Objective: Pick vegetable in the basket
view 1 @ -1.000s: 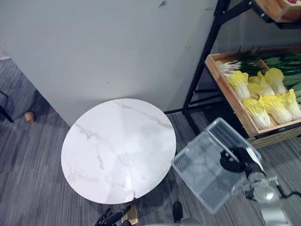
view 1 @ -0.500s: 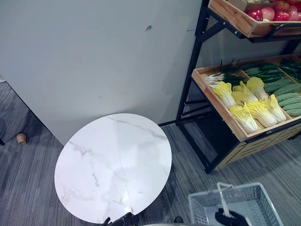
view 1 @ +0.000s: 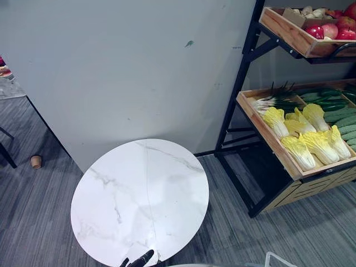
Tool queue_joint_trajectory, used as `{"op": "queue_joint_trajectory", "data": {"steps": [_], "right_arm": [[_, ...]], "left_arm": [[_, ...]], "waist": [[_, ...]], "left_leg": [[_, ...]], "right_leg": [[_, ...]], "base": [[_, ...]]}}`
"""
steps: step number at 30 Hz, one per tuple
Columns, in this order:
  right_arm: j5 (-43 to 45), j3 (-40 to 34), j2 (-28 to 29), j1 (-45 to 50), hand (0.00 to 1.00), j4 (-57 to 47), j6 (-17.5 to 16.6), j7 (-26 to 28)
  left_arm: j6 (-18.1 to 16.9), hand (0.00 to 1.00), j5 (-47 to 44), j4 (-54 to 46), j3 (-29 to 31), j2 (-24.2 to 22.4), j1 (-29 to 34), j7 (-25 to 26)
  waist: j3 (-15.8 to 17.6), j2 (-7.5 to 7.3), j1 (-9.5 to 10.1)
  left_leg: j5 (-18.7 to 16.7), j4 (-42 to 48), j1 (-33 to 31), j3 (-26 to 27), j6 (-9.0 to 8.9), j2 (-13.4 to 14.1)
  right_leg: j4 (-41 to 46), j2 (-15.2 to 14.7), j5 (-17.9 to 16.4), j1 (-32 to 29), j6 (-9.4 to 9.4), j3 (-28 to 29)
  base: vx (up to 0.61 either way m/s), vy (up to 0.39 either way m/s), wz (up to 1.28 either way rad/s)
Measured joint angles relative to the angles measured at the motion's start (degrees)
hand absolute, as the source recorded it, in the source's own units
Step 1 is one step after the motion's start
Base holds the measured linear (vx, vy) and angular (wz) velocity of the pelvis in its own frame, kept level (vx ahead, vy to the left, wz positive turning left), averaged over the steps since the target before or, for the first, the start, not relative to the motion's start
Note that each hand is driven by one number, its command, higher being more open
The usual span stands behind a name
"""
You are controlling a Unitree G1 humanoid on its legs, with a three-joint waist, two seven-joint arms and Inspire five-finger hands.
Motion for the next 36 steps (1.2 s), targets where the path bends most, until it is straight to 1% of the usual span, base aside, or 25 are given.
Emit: {"op": "queue_joint_trajectory", "data": {"steps": [3, 10, 13, 15, 16, 17, 18, 19, 20, 21, 22, 23, 24, 25, 26, 27, 28, 31, 32, 35, 36], "right_arm": [[1.93, 0.2, -0.23, 0.25, 0.0, 0.91, -1.51, 2.11], [2.25, 0.55, -0.4, 0.82, 0.0, 1.06, -2.84, 3.04], [4.03, 0.55, -0.37, 1.71, 0.0, 1.06, -3.9, 4.24], [4.05, 0.36, -0.35, 2.14, 0.0, 1.06, -4.1, 4.5], [4.05, 0.07, -0.23, 2.21, 0.0, 1.03, -4.3, 4.69], [4.04, 0.08, -0.14, 2.1, 0.0, 0.94, -4.39, 4.76], [4.04, 0.08, 0.21, 1.77, 0.0, 0.83, -4.58, 4.94], [4.04, 0.23, 0.52, 0.97, 0.0, 0.82, -4.68, 5.09], [4.04, 0.65, 0.54, 0.4, 0.0, 0.63, -4.91, 5.39], [4.05, 1.37, -0.51, -0.59, 0.0, 0.17, -5.15, 6.52], [4.03, 1.92, -1.8, -1.33, 0.0, -0.25, -5.16, 6.86], [3.96, 2.93, -2.33, -2.02, 0.0, -0.26, -5.16, 6.88], [3.97, 3.21, -2.42, -2.39, 0.0, -0.37, -5.23, 7.07], [4.03, 3.61, -2.34, -2.85, 0.0, -0.35, -5.5, 7.13], [4.16, 3.58, -1.56, -2.8, 0.0, -0.45, -5.7, 6.88], [5.16, 3.62, -1.1, -2.66, 0.0, -0.49, -5.74, 6.86], [6.56, 3.38, -0.85, -2.61, 0.0, -0.47, -5.7, 6.73], [8.5, 2.38, -0.88, -2.48, 0.0, -0.48, -5.72, 6.75], [8.4, 2.26, -1.13, -2.24, 0.0, -0.77, -5.87, 6.76], [7.91, 2.56, -1.77, -2.29, 0.0, -0.77, -6.27, 6.85], [7.69, 2.78, -1.89, -2.29, 0.0, -0.74, -6.34, 6.9]], "left_arm": [[-0.77, 1.0, 0.08, 0.05, -0.01, -0.27, -0.02, -0.06], [-1.09, 1.0, 1.15, 1.08, -0.03, -0.3, -0.64, -0.39], [-0.97, 1.0, 2.68, 1.24, 0.0, -0.32, -1.12, -0.41], [-0.93, 1.0, 3.45, 1.24, 0.12, -0.37, -1.34, -0.46], [-1.0, 1.0, 3.58, 1.26, 0.96, -0.61, -1.31, -0.43], [-1.01, 1.0, 3.67, 1.24, 1.99, -0.77, -1.41, -0.48], [-1.23, 1.0, 3.45, 1.08, 4.07, -1.03, -1.88, -0.63], [-1.8, 1.0, 3.19, 0.65, 6.32, -1.42, -2.56, -0.71], [-2.24, 1.0, 2.76, 0.07, 6.99, -1.74, -2.65, -0.65], [-3.26, 1.0, 1.45, -0.45, 6.98, -3.0, -2.82, -0.58], [-3.83, 1.0, 0.79, -0.02, 7.26, -4.47, -3.3, 0.01], [-3.79, 1.0, 0.28, 0.26, 7.75, -4.91, -3.35, 0.36], [-3.89, 1.0, -0.15, 0.31, 7.88, -5.05, -3.37, 0.39], [-4.65, 1.0, -0.43, 0.46, 8.02, -4.96, -3.54, 0.53], [-5.34, 1.0, -1.61, 0.39, 8.09, -4.44, -3.81, 0.61], [-5.72, 1.0, -1.9, 0.39, 8.11, -4.1, -3.92, 0.56], [-5.72, 1.0, -2.27, 0.52, 8.11, -3.99, -4.0, 0.57], [-5.62, 1.0, -2.37, 1.15, 7.65, -4.46, -4.78, 0.77], [-5.61, 1.0, -3.06, 1.25, 6.25, -4.58, -5.44, 0.98], [-5.49, 1.0, -3.56, 1.62, 5.5, -5.17, -7.24, 0.94], [-5.6, 1.0, -3.56, 1.6, 5.5, -5.29, -7.54, 0.85]], "waist": [[0.07, 0.08, 0.51], [0.24, 0.35, 0.55], [0.44, 0.63, 0.5], [0.65, 0.71, 0.47], [0.76, 0.51, 0.54], [1.11, 0.38, 0.58], [2.02, 0.04, 0.69], [2.53, -0.98, 1.81], [2.81, -1.61, 2.35], [3.37, -0.56, 2.98], [3.74, 1.19, 3.53], [3.74, 1.69, 3.6], [3.72, 1.8, 3.61], [4.12, 2.34, 3.54], [4.67, 0.94, 3.58], [4.88, 0.32, 3.71], [4.94, 0.23, 3.61], [5.21, 0.98, 3.37], [5.49, 1.8, 3.32], [5.93, 2.55, 3.34], [5.93, 2.55, 3.36]], "left_leg": [[0.0, 0.0, 0.11, -0.28, 0.0, 0.04], [-0.15, 0.01, 0.73, 0.21, -0.23, 0.51], [-0.29, 0.03, 1.18, 1.03, -0.43, 1.05], [-0.48, 0.33, 1.79, 1.84, -0.71, 1.68], [-0.93, 0.96, 2.14, 2.62, -1.09, 2.18], [-1.65, 2.56, 2.02, 2.65, -1.07, 2.43], [-4.17, 8.45, 0.95, 2.13, 0.87, 3.53], [-6.03, 16.42, -2.18, -1.1, 3.56, 4.52], [-7.16, 20.39, -4.33, -3.55, 4.55, 4.89], [-10.13, 24.99, -6.29, -10.17, 4.63, 5.06], [-13.31, 25.71, -6.21, -14.67, 4.52, 5.03], [-15.77, 24.19, -5.48, -17.74, 4.58, 4.75], [-16.79, 22.39, -4.77, -18.63, 4.4, 4.81], [-17.76, 19.69, -3.67, -18.57, 2.38, 4.87], [-17.31, 18.94, -3.49, -16.63, 2.52, 4.07], [-16.99, 18.74, -3.39, -15.42, 2.32, 3.49], [-16.89, 18.52, -3.35, -14.62, 2.31, 3.05], [-15.79, 15.45, -1.4, -12.52, 1.86, 2.0], [-15.47, 14.72, -0.76, -11.93, 1.51, 1.99], [-15.24, 14.51, -0.4, -11.81, 1.21, 2.17], [-15.21, 14.53, -0.33, -11.81, 1.16, 2.23]], "right_leg": [[-0.25, 0.0, 0.0, 0.42, 0.0, -0.31], [-0.69, 0.48, 0.01, 0.99, -0.03, -0.05], [-0.68, 1.1, -0.08, 1.02, -0.18, 0.6], [-0.52, 1.66, -0.26, 1.15, -0.46, 1.41], [-0.04, 2.25, -0.64, 0.86, -1.01, 2.56], [0.44, 2.51, -0.87, 0.79, -1.29, 3.26], [1.82, 2.81, -1.45, 0.31, -1.74, 4.79], [4.75, 2.82, -2.1, -1.8, -2.28, 7.89], [6.17, 2.96, -2.32, -3.04, -2.31, 9.7], [7.5, 4.22, -2.58, -4.67, -2.59, 13.16], [7.77, 6.18, -2.17, -5.57, -2.66, 16.32], [8.05, 8.09, -1.84, -6.69, -2.33, 18.86], [8.42, 9.0, -1.71, -7.53, -2.23, 19.59], [8.79, 10.0, -1.28, -8.57, -1.94, 20.26], [9.09, 9.47, -0.55, -9.48, -2.48, 20.78], [9.43, 8.92, 0.09, -10.25, -1.88, 20.81], [9.69, 8.56, 0.34, -10.83, -1.48, 20.91], [9.92, 8.21, 0.66, -11.48, -1.0, 20.85], [9.7, 8.38, 0.76, -11.51, -0.88, 20.82], [9.68, 8.62, 0.8, -11.43, -0.82, 20.56], [9.67, 8.68, 0.8, -11.37, -0.82, 20.54]], "base": [[-0.01, -0.028, 0.06], [0.0, -0.021, -0.03], [0.0, -0.043, -0.12], [0.0, -0.05, -0.23], [0.01, -0.035, -0.3], [0.03, -0.055, -0.45], [0.03, -0.099, -0.76], [0.02, -0.124, -1.0], [-0.02, -0.138, -1.4], [-0.06, -0.037, -1.56], [-0.09, 0.059, -1.81], [-0.11, 0.149, -1.45], [-0.09, 0.131, -1.06], [-0.08, 0.104, -0.79], [-0.06, 0.101, -0.76], [-0.05, 0.095, -0.62], [-0.02, 0.084, -0.48], [0.04, 0.056, -0.32], [0.08, 0.054, -0.23], [0.05, 0.019, -0.06], [0.0, 0.0, 0.0]]}}
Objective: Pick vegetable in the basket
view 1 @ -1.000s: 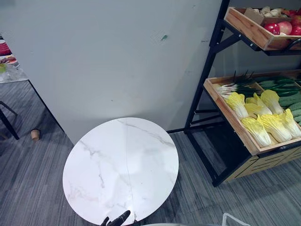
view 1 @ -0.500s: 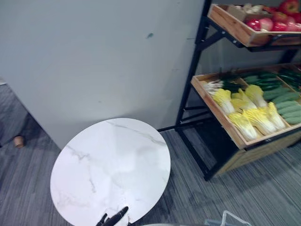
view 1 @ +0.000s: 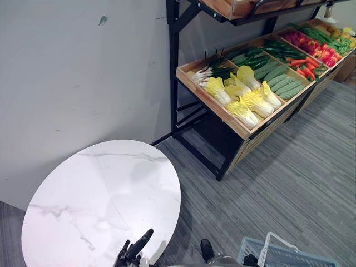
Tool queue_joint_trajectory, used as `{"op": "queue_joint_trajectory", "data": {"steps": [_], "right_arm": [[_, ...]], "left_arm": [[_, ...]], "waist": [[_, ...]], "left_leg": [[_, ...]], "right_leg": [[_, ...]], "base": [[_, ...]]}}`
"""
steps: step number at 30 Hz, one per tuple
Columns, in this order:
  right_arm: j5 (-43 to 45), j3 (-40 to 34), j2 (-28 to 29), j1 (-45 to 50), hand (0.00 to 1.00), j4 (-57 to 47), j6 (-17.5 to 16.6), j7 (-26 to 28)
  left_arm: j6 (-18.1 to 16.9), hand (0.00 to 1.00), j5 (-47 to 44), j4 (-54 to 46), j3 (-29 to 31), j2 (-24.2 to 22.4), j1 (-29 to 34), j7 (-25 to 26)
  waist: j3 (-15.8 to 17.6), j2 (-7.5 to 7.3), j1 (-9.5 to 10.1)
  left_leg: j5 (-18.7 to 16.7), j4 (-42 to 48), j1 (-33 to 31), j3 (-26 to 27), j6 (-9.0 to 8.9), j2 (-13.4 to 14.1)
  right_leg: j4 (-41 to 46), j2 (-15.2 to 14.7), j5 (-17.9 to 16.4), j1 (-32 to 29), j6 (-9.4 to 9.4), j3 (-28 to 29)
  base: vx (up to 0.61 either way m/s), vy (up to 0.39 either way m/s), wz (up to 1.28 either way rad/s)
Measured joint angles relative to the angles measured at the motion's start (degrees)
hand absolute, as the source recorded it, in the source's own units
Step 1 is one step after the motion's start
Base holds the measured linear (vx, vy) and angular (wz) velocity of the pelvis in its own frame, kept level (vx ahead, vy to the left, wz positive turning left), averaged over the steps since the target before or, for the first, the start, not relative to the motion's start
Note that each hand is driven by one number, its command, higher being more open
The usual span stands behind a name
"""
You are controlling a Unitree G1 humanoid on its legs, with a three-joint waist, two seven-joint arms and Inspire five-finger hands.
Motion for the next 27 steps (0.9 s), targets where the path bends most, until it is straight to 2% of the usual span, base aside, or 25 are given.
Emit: {"op": "queue_joint_trajectory", "data": {"steps": [4, 7, 12, 14, 18, 19, 20, 21, 22, 23, 24, 25, 26, 27], "right_arm": [[-2.17, 0.78, -0.25, -0.12, 0.0, 0.01, -0.59, 0.08], [-2.1, 0.76, -0.25, -0.15, 0.0, 0.0, -0.62, 0.08], [-1.36, 0.7, -0.21, 0.04, 0.0, -0.07, 0.45, -0.43], [-1.35, 0.7, -0.05, 0.04, 0.0, -0.35, 0.55, -0.86], [-0.95, 0.57, 0.83, 0.05, 0.0, -1.1, 0.55, -1.66], [-0.75, -0.51, 0.93, 0.01, 0.0, -1.34, 0.6, -1.71], [-0.81, -0.64, 0.75, -0.2, 0.0, -1.73, 0.59, -1.63], [-0.95, -0.65, 0.49, -0.37, 0.0, -1.79, 0.54, -1.61], [-0.97, -0.82, 2.28, 0.39, 0.0, -1.88, 0.46, -1.94], [-0.96, -0.99, 2.92, 1.0, 0.0, -1.58, 0.34, -2.08], [-0.97, -0.45, 3.13, 1.05, 0.0, -1.4, 0.14, -2.17], [-1.4, -1.76, 3.39, 0.45, 0.0, -1.19, 0.18, -1.78], [-1.7, -3.12, 3.01, 0.13, 0.0, -1.49, 0.13, -1.31], [-1.77, -3.33, 3.2, 0.19, 0.0, -1.41, 0.06, -1.41]], "left_arm": [[-0.1, 1.0, -0.06, -0.08, 0.03, -0.06, -0.62, -0.86], [-0.11, 1.0, -0.46, -0.08, 0.03, -0.07, -0.53, -0.96], [-0.26, 1.0, -0.38, 0.13, 0.08, 0.02, -0.88, -1.92], [-0.28, 1.0, -0.3, 0.56, 0.2, 0.15, -1.37, -2.11], [-0.08, 1.0, 0.49, 0.53, 1.39, 0.6, -2.05, -1.67], [-0.03, 1.0, 0.87, 0.55, 1.77, 0.32, -2.08, -0.71], [0.16, 1.0, 0.7, 0.48, 2.74, -0.41, -1.94, 0.18], [0.3, 1.0, 0.1, -0.06, 3.06, -0.37, -1.76, 0.55], [0.84, 1.0, -0.59, -1.6, 3.48, 0.79, -1.16, 0.87], [1.21, 1.0, -1.11, -1.76, 4.08, 1.21, -1.39, 1.65], [1.66, 1.0, -1.1, -1.78, 4.58, 1.69, -1.51, 1.63], [2.04, 1.0, -1.1, -2.18, 5.82, 1.2, -2.06, 1.63], [1.83, 1.0, -1.18, -3.47, 6.91, 0.34, -1.96, 1.48], [1.8, 1.0, -1.5, -3.25, 7.21, 0.15, -2.07, 1.7]], "waist": [[0.04, -0.33, 0.11], [0.22, -0.63, 0.26], [0.46, -0.86, 0.07], [0.82, -1.09, -0.03], [1.87, -2.28, -0.37], [2.36, -1.87, -0.33], [2.62, -0.01, -0.33], [2.92, -0.29, -0.06], [3.34, -3.21, -0.39], [3.45, -4.54, -0.17], [3.45, -5.36, -0.05], [2.79, -4.8, 0.96], [3.89, -4.3, 1.64], [4.11, -4.01, 0.75]], "left_leg": [[0.01, 0.35, 0.09, 0.28, -0.01, 0.14], [-0.03, 0.06, 0.1, 0.94, 0.02, 0.37], [-0.51, -0.14, 1.32, 3.39, -0.21, 1.16], [-0.58, -0.3, 1.98, 4.29, -0.28, 1.25], [-1.59, 0.4, 3.3, 7.5, -0.33, 1.29], [-1.71, -0.06, 4.43, 9.95, -0.28, 1.83], [-1.74, -0.1, 5.14, 13.0, -0.35, 3.25], [-1.76, 0.16, 5.66, 14.32, -0.37, 3.57], [-1.82, 1.35, 7.17, 15.12, -0.38, 2.08], [-2.59, 5.12, 6.68, 15.06, 2.36, 1.93], [-3.12, 7.08, 5.26, 14.05, 6.72, 0.97], [-4.21, 0.78, 2.71, 12.15, 7.88, -1.97], [-1.81, 0.9, 3.56, 15.47, 4.37, -1.56], [-1.79, 1.91, 3.5, 16.33, 4.38, -1.22]], "right_leg": [[-1.12, -0.2, -0.31, 0.32, -0.1, -0.56], [-2.29, -0.91, -0.04, 0.49, -0.41, -3.39], [-4.37, 0.06, 2.69, 1.21, -1.28, -3.07], [-4.46, 0.5, 3.21, 1.32, -0.93, -2.44], [-4.94, 1.4, 3.11, 1.21, -1.5, -1.14], [-4.74, 0.58, 0.59, 0.9, -4.95, -7.49], [-1.0, -0.3, -2.28, -0.69, -7.73, -16.22], [3.3, -0.87, -2.68, -2.26, -8.11, -19.01], [8.18, -2.21, -2.95, -2.49, -8.15, -22.55], [8.22, -1.86, -1.14, -2.34, -7.31, -21.37], [6.62, -2.12, 0.57, -2.34, -7.23, -20.06], [0.21, -0.07, 6.81, -1.89, -5.07, -17.77], [14.19, -1.58, -3.36, -5.38, -7.56, -22.54], [21.63, -3.33, -7.89, -6.45, -6.92, -24.72]], "base": [[-0.02, 0.005, -0.03], [-0.05, 0.017, -0.13], [0.02, 0.018, -0.23], [0.05, 0.023, -0.26], [0.01, 0.028, -0.43], [0.0, 0.059, -0.92], [0.03, 0.061, -1.08], [0.11, 0.104, -1.13], [0.14, 0.071, -1.17], [0.11, 0.067, -1.19], [-0.05, 0.024, -1.5], [-0.17, 0.011, -1.85], [-0.19, 0.003, -1.65], [-0.09, -0.007, -0.79]]}}
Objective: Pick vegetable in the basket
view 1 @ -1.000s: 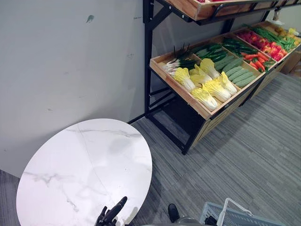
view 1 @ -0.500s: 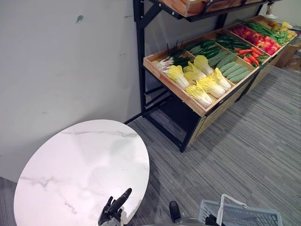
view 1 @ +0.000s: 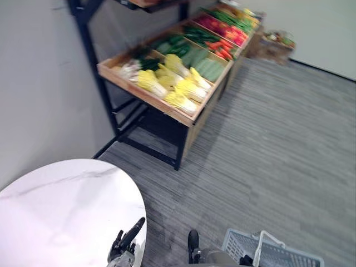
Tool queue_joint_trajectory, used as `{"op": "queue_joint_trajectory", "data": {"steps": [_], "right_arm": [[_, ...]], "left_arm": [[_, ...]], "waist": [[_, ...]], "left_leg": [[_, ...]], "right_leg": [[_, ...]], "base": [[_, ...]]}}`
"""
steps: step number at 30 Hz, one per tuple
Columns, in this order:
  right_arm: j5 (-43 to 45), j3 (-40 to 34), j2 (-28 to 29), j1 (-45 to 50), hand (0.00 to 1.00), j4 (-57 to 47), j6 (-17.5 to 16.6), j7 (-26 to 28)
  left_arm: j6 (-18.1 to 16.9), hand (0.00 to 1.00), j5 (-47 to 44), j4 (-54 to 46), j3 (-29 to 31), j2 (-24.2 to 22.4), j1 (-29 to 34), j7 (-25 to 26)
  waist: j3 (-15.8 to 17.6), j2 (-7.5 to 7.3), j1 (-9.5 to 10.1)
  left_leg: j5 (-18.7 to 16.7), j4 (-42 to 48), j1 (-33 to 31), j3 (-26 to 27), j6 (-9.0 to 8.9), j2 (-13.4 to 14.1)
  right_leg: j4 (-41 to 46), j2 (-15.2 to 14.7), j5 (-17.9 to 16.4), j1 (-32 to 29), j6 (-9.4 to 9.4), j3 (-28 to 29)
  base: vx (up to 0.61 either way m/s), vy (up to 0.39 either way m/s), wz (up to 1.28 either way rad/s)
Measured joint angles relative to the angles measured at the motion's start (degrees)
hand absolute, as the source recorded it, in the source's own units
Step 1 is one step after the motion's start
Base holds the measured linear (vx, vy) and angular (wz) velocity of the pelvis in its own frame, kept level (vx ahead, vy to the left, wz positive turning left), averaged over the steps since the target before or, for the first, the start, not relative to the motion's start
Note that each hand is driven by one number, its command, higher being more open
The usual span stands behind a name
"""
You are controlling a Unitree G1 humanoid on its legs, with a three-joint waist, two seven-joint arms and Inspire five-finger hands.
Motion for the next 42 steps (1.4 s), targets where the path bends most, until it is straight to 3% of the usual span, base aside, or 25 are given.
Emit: {"op": "queue_joint_trajectory", "data": {"steps": [1, 2, 3, 4, 5, 6, 7, 8, 9, 10, 14, 17, 25, 30, 33, 35, 36, 37, 38, 41, 42], "right_arm": [[0.07, -0.73, 0.51, 1.39, 0.0, 1.08, 0.08, 0.02], [0.01, -1.17, 0.63, 1.5, 0.0, 1.81, 0.11, -0.31], [0.28, -1.95, 0.68, 1.76, 0.0, 4.33, 0.21, -0.58], [0.54, -2.03, 0.55, 1.01, 0.0, 5.76, 0.45, -0.49], [0.68, -1.85, 0.31, 0.77, 0.0, 6.02, 0.47, 0.08], [0.6, -1.67, -0.18, 0.43, 0.0, 6.08, 0.38, 0.19], [0.34, -1.37, -0.3, 0.39, 0.0, 6.43, 0.33, 0.35], [0.41, -0.99, -1.12, -0.19, 0.0, 7.37, 0.33, 0.31], [0.4, -1.07, -2.0, -0.94, 0.0, 8.37, 0.31, 0.17], [0.39, -0.9, -2.09, -0.77, 0.0, 8.6, 0.29, -0.1], [0.27, 1.43, -3.26, -2.07, 0.0, 8.69, 0.36, -0.56], [0.35, 2.8, -3.33, -2.79, 0.0, 8.68, 0.32, -1.47], [2.86, 2.67, -3.12, -2.97, 0.0, 8.53, 1.11, -5.43], [7.53, 0.9, -2.92, -3.06, 0.0, 8.16, 1.55, -6.04], [11.29, -0.13, -2.06, -3.09, 0.0, 8.23, 1.79, -6.23], [11.5, -0.61, -1.43, -3.26, 0.0, 7.74, 2.3, -6.19], [11.36, -0.4, -1.53, -3.25, 0.0, 7.65, 2.43, -6.15], [10.89, -0.37, -2.15, -3.85, 0.0, 7.72, 2.85, -6.18], [10.31, 0.73, -2.75, -4.2, 0.0, 7.68, 3.0, -6.27], [10.35, 1.92, -3.39, -3.24, 0.0, 6.72, 3.06, -6.58], [10.31, 1.9, -3.38, -2.82, 0.0, 6.2, 3.04, -6.9]], "left_arm": [[0.56, 1.0, -0.65, 0.1, -1.22, 0.15, -0.01, 0.01], [0.49, 1.0, -0.67, 0.13, -1.85, 0.31, 0.13, -0.11], [0.19, 1.0, -0.77, 0.13, -2.94, 0.89, 0.64, -0.55], [0.22, 1.0, -0.88, 0.86, -3.1, 1.42, 0.69, -0.5], [0.24, 1.0, -0.9, 1.79, -3.14, 1.55, 1.0, -0.41], [0.7, 1.0, -1.08, 2.35, -3.74, 2.23, 1.64, -0.18], [0.63, 1.0, -1.09, 2.2, -4.79, 2.58, 1.86, -0.26], [0.57, 1.0, -0.94, 2.05, -5.27, 2.51, 1.75, -0.4], [0.6, 1.0, -0.74, 2.09, -7.21, 2.33, 1.53, -0.38], [0.67, 1.0, -0.45, 2.07, -8.63, 2.48, 1.97, -0.72], [0.2, 1.0, -0.63, 0.2, -11.2, 2.02, 1.07, -0.78], [0.74, 1.0, -1.41, -0.23, -11.14, 2.18, 0.62, -0.54], [1.88, 1.0, 0.47, 0.44, -10.96, 1.92, 0.58, -0.16], [2.12, 1.0, 1.77, 2.74, -10.86, 1.9, 0.63, -1.02], [2.09, 1.0, 2.47, 3.69, -10.3, 2.5, 0.68, -2.05], [1.7, 1.0, 2.54, 3.69, -6.71, 2.44, 0.87, -2.62], [1.15, 1.0, 1.89, 3.66, -6.05, 2.07, 1.03, -2.54], [0.31, 1.0, 0.93, 3.47, -5.98, 1.32, 1.57, -2.57], [0.14, 1.0, 0.31, 3.0, -5.98, 0.83, 2.58, -2.6], [-0.28, 1.0, 0.35, 2.6, -6.01, 0.09, 2.96, -2.78], [-0.79, 1.0, 0.23, 2.45, -5.87, -0.24, 2.79, -2.79]], "waist": [[-0.15, 0.19, -1.4], [-0.25, 0.19, -1.58], [-0.57, -0.26, -1.82], [-1.17, -0.97, -1.65], [-1.35, -0.43, -1.61], [-1.48, -0.42, -1.86], [-1.41, -0.63, -1.76], [-1.1, -0.38, -1.81], [-0.67, 0.85, -2.2], [-1.24, 0.85, -1.88], [-2.11, 1.84, -2.19], [-1.6, 1.34, -2.2], [-1.28, 2.35, -2.16], [-1.46, 3.34, -2.09], [-1.23, 2.89, -2.05], [-0.85, 1.95, -1.03], [-0.67, 1.57, -0.38], [-0.71, 2.22, 0.87], [-0.94, 2.85, 0.71], [-1.2, 4.07, 0.43], [-1.42, 4.76, 0.65]], "left_leg": [[0.07, 0.07, 0.95, 0.22, -0.11, 0.77], [0.11, -0.21, 1.31, 0.42, -0.14, 0.94], [0.97, -1.7, 2.9, 1.4, -1.53, 0.18], [2.32, -1.71, 2.6, 1.51, -1.12, -0.17], [3.39, -1.03, 2.05, 1.71, -0.26, 0.16], [4.73, 3.16, -0.69, 1.75, 1.34, 1.12], [3.29, 2.17, -1.67, 1.2, -1.13, 0.16], [3.17, -1.64, -2.16, 0.88, -1.75, -0.89], [7.78, -6.04, -2.84, 0.64, 0.35, -0.96], [10.12, -6.68, -1.59, 0.99, -1.96, -1.01], [11.51, -9.08, -2.63, 1.32, -1.63, -1.47], [12.7, -9.88, -3.21, 1.17, -1.37, -2.17], [14.81, -11.75, -2.33, -1.92, -1.44, -2.43], [14.96, -11.62, -1.32, -1.9, -1.55, -1.66], [13.66, -6.22, -1.89, -1.89, -2.93, -0.27], [11.3, 8.56, -7.14, -5.76, 0.43, 1.97], [10.07, 11.58, -8.93, -8.11, 0.59, 2.2], [7.88, 12.63, -9.61, -14.03, 0.1, 1.11], [6.65, 10.99, -9.77, -16.6, -0.49, 0.83], [6.78, 4.7, -10.41, -18.13, 0.01, 1.69], [7.51, 4.46, -10.87, -18.46, -1.54, 2.58]], "right_leg": [[11.39, -3.82, -5.28, -0.06, -0.38, -4.32], [13.4, -4.73, -5.83, 0.33, -0.19, -5.08], [14.83, -7.47, -6.21, 2.82, 2.01, -6.67], [10.44, -6.14, -7.42, 4.2, 2.26, -7.75], [6.83, -5.33, -7.25, 5.22, 1.98, -7.89], [-1.57, -3.7, -6.36, 8.32, 0.65, -7.77], [-6.7, -3.27, -6.12, 10.05, 0.32, -7.01], [-10.08, -2.97, -6.12, 11.34, 0.32, -6.23], [-11.66, -2.01, -5.31, 12.42, 0.55, -5.94], [-13.39, -1.6, -4.61, 13.55, 1.0, -4.87], [-23.52, -0.07, 1.39, 15.65, 1.83, -4.21], [-27.47, -0.12, 4.12, 16.54, 2.04, -4.34], [-32.38, 0.24, 6.14, 20.4, 1.92, -7.13], [-32.51, 0.96, 5.91, 21.76, 1.63, -7.14], [-32.57, 1.04, 5.31, 22.53, 1.29, -6.32], [-30.57, 1.02, 4.97, 22.01, 0.71, -2.06], [-29.74, 1.03, 4.75, 21.48, 0.4, -0.58], [-28.91, 1.56, 4.48, 20.97, 0.07, 2.97], [-28.66, 2.28, 4.46, 20.67, 0.05, 5.42], [-28.05, 4.4, 4.54, 20.2, 0.17, 6.55], [-27.63, 5.26, 4.74, 19.84, 0.39, 7.24]], "base": [[0.0, 0.003, 0.09], [0.15, 0.002, 0.12], [0.2, -0.03, -0.5], [0.18, -0.036, -0.81], [0.16, -0.158, -1.13], [0.1, -0.186, -0.93], [0.06, -0.204, -0.91], [-0.1, -0.085, -0.7], [-0.13, -0.001, -0.64], [-0.08, 0.023, -0.38], [-0.02, 0.057, -0.13], [-0.06, 0.028, 0.02], [-0.08, -0.067, 0.2], [-0.06, -0.077, 0.0], [-0.04, -0.081, -0.13], [-0.02, -0.082, -0.74], [-0.02, -0.044, -1.24], [-0.04, 0.012, -1.48], [-0.04, 0.035, -1.42], [-0.04, 0.052, -0.83], [0.0, 0.065, -0.57]]}}
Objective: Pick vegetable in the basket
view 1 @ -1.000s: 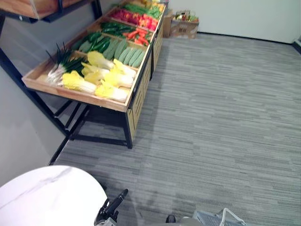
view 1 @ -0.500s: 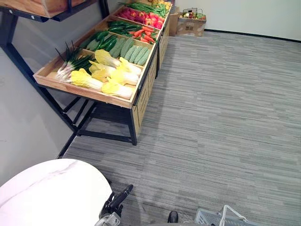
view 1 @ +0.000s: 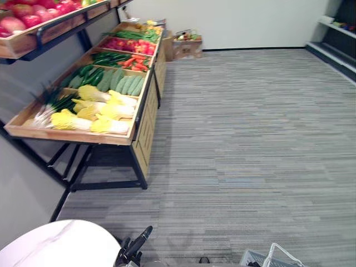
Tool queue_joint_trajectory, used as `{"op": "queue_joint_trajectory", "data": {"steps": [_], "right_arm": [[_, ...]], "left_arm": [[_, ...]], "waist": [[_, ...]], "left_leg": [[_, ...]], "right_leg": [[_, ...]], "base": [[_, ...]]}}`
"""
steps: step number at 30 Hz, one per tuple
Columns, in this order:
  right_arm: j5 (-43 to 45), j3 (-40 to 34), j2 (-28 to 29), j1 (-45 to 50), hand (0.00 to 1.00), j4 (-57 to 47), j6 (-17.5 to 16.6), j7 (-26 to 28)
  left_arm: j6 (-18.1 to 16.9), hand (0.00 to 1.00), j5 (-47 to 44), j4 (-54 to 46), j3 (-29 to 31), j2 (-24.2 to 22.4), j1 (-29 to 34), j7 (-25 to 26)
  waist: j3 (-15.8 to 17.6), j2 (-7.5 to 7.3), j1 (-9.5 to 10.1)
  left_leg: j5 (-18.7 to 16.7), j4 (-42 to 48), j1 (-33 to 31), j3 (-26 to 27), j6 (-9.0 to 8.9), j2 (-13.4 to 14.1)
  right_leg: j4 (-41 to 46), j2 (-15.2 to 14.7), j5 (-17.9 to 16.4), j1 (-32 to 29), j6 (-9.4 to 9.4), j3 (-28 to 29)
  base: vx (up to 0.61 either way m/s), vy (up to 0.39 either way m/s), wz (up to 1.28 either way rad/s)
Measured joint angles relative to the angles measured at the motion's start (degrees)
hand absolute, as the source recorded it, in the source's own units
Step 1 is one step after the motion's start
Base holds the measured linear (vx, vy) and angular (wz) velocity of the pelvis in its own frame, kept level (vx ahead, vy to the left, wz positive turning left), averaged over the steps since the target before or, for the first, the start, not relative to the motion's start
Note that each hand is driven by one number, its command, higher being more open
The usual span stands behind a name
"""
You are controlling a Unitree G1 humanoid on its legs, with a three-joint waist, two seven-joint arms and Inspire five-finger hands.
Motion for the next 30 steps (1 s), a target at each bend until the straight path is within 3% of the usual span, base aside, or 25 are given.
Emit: {"op": "queue_joint_trajectory", "data": {"steps": [2, 4, 9, 10, 30], "right_arm": [[-0.07, 1.12, 0.74, 2.51, 0.0, -1.51, 0.48, 0.54], [-1.02, 1.0, 0.84, 3.59, 0.0, -1.69, 1.16, 2.19], [-1.11, 0.79, 0.13, 4.65, 0.0, -2.07, 1.79, 6.2], [-4.41, 1.44, 0.04, 4.73, 0.0, -2.53, 1.15, 8.36], [-5.7, 1.52, 0.3, 4.69, 0.0, -2.34, 0.99, 8.37]], "left_arm": [[-0.21, 1.0, 0.01, -0.31, -0.03, 1.07, 0.51, -0.43], [-0.21, 1.0, -0.36, -0.3, -0.08, 1.09, 0.47, -0.83], [-0.26, 1.0, -1.01, -0.3, -0.13, 0.21, 0.35, -1.25], [-1.12, 1.0, -1.4, 0.21, 0.0, 0.26, 0.73, -1.31], [-1.06, 1.0, 1.53, 0.38, -0.25, 0.7, 0.86, 0.35]], "waist": [[-1.36, -1.38, -0.09], [-1.6, -1.78, -0.16], [-2.19, -1.01, -0.47], [-4.03, -2.33, 0.44], [-4.64, -2.68, 0.45]], "left_leg": [[0.56, -3.53, 0.35, 2.28, 0.05, -1.03], [2.05, -6.43, 1.44, 2.47, -0.06, -1.86], [5.26, -11.36, 3.24, 2.47, -1.09, -2.59], [5.73, -13.5, 4.79, 2.22, -1.1, -3.13], [5.04, -14.38, 7.55, 5.64, -1.85, -2.27]], "right_leg": [[0.73, -1.13, 0.32, -2.19, 0.41, 0.04], [0.82, -1.57, 0.02, -2.52, 0.4, -0.01], [1.57, -1.99, -1.15, -3.04, 0.98, -1.15], [-0.83, -2.11, -1.11, -1.13, 1.36, -2.09], [-4.33, -1.16, -0.01, 0.97, 1.93, 0.08]], "base": [[0.04, 0.045, -0.39], [0.07, 0.032, -0.04], [0.11, 0.022, 0.1], [0.05, 0.006, 0.03], [0.01, -0.003, -0.07]]}}
